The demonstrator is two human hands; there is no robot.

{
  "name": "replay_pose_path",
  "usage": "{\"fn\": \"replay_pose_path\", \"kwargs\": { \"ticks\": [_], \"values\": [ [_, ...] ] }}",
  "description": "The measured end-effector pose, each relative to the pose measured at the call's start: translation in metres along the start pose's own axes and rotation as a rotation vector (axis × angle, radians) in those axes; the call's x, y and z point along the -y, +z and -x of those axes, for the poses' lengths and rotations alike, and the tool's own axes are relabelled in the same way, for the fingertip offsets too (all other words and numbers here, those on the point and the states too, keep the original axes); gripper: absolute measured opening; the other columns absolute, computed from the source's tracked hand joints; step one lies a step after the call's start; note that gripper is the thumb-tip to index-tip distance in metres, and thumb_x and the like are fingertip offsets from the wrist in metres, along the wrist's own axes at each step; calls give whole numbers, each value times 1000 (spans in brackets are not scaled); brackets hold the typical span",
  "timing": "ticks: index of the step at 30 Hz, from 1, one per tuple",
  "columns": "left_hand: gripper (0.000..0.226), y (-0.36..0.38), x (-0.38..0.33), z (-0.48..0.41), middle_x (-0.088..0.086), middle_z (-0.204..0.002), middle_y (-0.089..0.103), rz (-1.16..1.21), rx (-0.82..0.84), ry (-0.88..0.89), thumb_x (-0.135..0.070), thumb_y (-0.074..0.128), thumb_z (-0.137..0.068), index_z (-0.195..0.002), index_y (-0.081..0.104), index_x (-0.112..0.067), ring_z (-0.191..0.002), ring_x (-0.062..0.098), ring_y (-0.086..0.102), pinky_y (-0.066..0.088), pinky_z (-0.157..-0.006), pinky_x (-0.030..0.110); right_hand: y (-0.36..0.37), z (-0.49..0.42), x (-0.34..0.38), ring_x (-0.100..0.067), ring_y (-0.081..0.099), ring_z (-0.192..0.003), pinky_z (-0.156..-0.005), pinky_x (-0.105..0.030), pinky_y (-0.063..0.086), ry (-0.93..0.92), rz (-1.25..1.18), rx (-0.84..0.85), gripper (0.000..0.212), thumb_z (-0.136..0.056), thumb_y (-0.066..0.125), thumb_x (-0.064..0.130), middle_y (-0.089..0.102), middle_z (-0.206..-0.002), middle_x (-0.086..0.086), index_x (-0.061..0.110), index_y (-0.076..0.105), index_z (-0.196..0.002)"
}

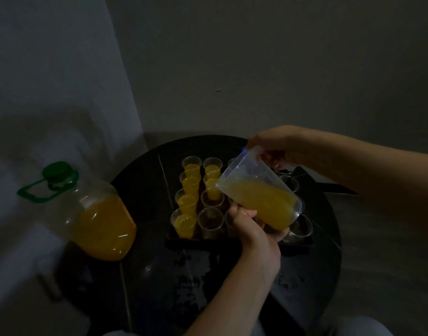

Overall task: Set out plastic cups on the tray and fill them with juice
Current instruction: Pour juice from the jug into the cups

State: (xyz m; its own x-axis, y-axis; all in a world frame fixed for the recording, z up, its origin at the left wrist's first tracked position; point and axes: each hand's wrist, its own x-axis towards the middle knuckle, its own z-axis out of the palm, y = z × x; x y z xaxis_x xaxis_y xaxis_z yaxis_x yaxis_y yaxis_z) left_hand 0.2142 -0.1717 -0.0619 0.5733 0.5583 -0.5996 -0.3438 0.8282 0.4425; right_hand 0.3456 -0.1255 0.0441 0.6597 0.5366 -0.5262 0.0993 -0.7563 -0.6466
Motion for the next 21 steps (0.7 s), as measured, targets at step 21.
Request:
{"fn": "replay_pose_path", "kwargs": {
  "ticks": [21],
  "values": [
    [55, -10, 1, -7, 12, -132, 46, 8, 30, -12, -21, 45, -84, -135, 51, -42, -113, 35, 53, 52, -91, 66, 8, -6, 9, -12, 45, -55, -56, -25, 38, 23, 91, 8, 16, -95, 61, 25, 53, -65, -3, 14, 61, -83]
  ]
}}
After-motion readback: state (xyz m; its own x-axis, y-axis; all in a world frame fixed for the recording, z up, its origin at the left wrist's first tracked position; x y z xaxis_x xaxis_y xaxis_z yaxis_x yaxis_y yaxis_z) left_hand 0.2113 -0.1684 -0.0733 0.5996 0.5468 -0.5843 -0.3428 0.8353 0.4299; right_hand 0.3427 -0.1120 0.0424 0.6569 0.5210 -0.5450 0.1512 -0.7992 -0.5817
